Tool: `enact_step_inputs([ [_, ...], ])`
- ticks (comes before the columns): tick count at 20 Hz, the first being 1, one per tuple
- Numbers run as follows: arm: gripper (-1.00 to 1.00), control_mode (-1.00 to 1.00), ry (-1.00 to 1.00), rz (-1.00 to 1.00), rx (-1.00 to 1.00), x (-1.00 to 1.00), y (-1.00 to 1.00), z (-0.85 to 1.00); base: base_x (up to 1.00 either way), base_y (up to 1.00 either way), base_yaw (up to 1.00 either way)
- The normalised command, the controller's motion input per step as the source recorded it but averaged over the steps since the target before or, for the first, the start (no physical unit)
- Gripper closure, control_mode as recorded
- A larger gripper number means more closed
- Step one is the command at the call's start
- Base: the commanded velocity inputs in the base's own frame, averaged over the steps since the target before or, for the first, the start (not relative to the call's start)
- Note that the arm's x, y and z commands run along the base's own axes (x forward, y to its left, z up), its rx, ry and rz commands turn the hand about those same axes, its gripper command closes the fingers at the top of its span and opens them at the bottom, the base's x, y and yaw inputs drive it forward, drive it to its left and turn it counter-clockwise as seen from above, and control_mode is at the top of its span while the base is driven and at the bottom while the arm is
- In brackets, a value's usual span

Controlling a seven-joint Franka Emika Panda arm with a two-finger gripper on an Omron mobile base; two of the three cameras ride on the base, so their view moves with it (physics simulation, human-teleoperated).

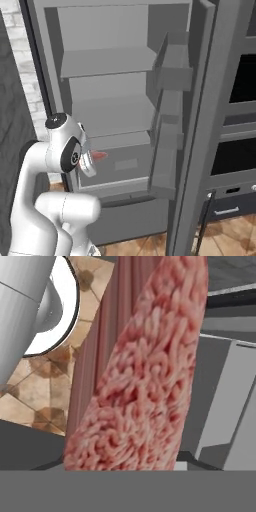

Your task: Gather the sweet potato and bell pepper from the fridge and place them on a tray on the dining counter. Then gather the steaks from the fridge and place them on the other tray.

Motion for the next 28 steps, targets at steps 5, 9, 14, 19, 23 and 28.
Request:
enact_step_inputs([
  [5, 1.0, 1.0, 0.0, 0.0, 0.0, 0.0, 0.0, 0.0, -0.84, 0.0, -0.01],
  [9, 1.0, 1.0, 0.0, 0.0, 0.0, 0.0, 0.0, 0.0, -0.71, 0.0, -0.01],
  [14, 1.0, 1.0, 0.0, 0.0, 0.0, 0.0, 0.0, 0.0, -0.73, 0.08, -0.06],
  [19, 1.0, 1.0, 0.0, 0.0, 0.0, 0.0, 0.0, 0.0, -0.69, 0.24, -0.11],
  [23, 1.0, 1.0, 0.0, 0.0, 0.0, 0.0, 0.0, 0.0, -0.79, 0.05, -0.16],
  [28, 1.0, 1.0, 0.0, 0.0, 0.0, 0.0, 0.0, 0.0, -0.8, -0.02, -0.19],
])
